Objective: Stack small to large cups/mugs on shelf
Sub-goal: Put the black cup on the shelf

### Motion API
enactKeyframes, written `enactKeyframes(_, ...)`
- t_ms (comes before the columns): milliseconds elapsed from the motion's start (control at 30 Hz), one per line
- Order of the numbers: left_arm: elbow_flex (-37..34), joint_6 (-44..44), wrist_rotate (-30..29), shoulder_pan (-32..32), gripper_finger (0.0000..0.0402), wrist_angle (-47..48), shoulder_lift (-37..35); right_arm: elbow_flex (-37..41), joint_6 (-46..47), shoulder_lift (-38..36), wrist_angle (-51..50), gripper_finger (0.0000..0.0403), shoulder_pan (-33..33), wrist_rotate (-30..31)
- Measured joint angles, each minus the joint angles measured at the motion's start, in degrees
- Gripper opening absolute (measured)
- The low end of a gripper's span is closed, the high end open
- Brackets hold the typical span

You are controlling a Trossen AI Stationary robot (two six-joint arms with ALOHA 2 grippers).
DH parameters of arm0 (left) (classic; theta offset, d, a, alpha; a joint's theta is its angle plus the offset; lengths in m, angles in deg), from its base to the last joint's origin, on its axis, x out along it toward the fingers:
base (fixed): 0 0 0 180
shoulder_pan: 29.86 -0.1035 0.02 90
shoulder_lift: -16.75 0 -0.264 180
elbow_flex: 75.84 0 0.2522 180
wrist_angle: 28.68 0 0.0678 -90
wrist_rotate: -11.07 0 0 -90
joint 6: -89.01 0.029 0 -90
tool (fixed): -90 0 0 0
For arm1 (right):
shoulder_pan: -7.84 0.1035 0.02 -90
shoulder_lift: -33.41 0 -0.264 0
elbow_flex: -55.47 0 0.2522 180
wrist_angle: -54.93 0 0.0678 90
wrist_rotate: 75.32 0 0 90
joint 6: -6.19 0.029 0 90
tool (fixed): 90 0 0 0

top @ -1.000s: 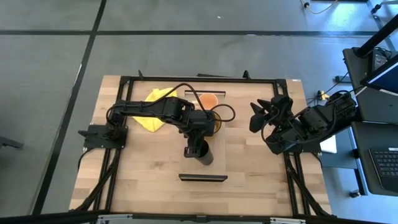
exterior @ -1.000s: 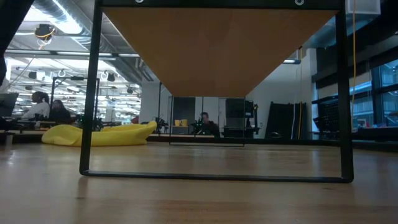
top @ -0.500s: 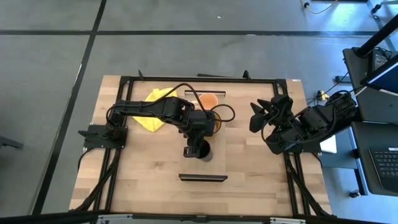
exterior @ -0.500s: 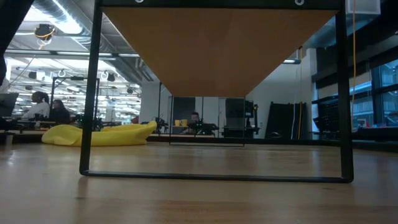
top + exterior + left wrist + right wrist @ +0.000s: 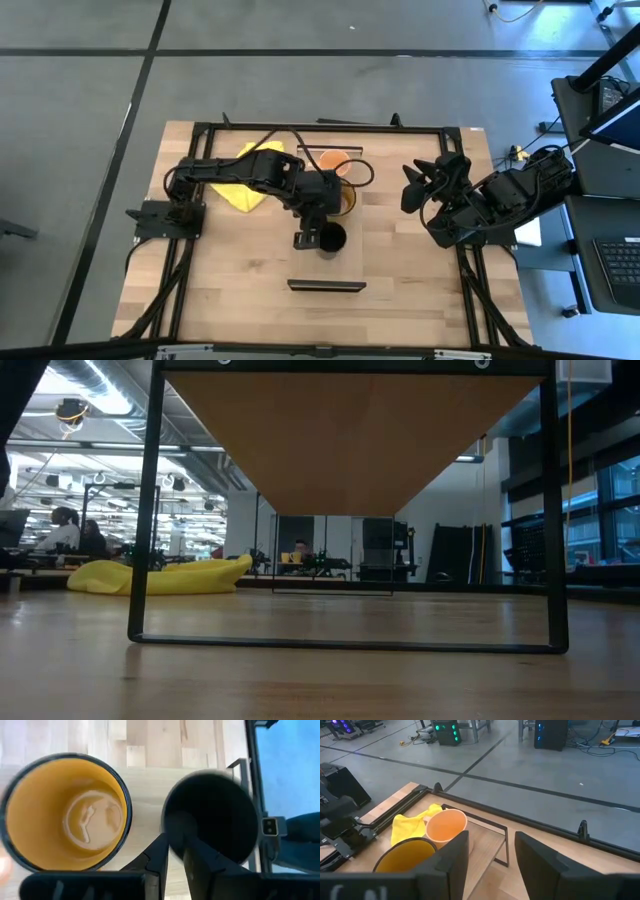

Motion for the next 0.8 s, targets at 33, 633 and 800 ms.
enactKeyframes(33,0.0,0.0,0.0,-0.02,0.0053,-0.49,-0.24,0.0,0.0,-0.01,0.0,0.0161,0.0,0.0)
enactKeyframes(633,0.02,1.38,-2.14,0.02,0.0049,-0.52,-1.58,0.0,0.0,-0.02,0.01,0.0161,-0.39,-0.61)
enactKeyframes(800,0.02,1.35,-5.66,0.07,0.0051,5.49,-1.58,0.0,0.0,-0.02,0.0,0.0161,-0.39,-0.61)
